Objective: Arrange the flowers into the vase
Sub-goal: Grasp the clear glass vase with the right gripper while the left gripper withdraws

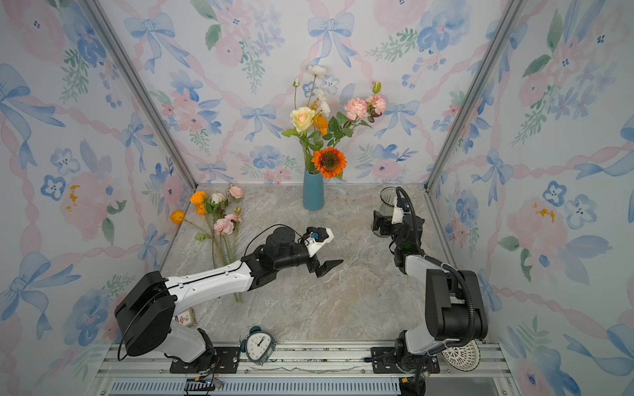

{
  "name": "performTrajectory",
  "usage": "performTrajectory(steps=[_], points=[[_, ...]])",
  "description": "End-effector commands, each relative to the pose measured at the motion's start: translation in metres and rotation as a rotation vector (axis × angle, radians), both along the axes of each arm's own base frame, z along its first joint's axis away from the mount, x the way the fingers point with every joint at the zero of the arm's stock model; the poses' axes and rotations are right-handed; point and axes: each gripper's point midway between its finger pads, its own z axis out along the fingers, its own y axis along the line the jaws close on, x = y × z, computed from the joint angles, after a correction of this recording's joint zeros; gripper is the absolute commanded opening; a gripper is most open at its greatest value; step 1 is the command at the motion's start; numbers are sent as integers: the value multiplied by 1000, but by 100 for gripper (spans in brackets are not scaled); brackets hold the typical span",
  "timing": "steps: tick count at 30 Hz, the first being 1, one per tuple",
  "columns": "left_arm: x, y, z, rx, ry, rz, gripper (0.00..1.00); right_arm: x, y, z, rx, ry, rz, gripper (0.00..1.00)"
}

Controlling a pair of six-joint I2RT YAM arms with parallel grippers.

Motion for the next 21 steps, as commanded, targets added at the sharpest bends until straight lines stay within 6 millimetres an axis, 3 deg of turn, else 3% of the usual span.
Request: performTrajectory(steps=[1,9,18,21], points=[[-8,0,6,-10,-1,-34,98,24,2,27,-54,-92,31,97],[-9,0,4,-7,-13,-44,98,56,5,19,-58,-91,53,98],[-17,1,18,-59,-14,-82,98,57,13,22,-109,-124,77,57],[-18,4,26,-75,-32,-78,98,52,13,34,-106,-160,75,50]])
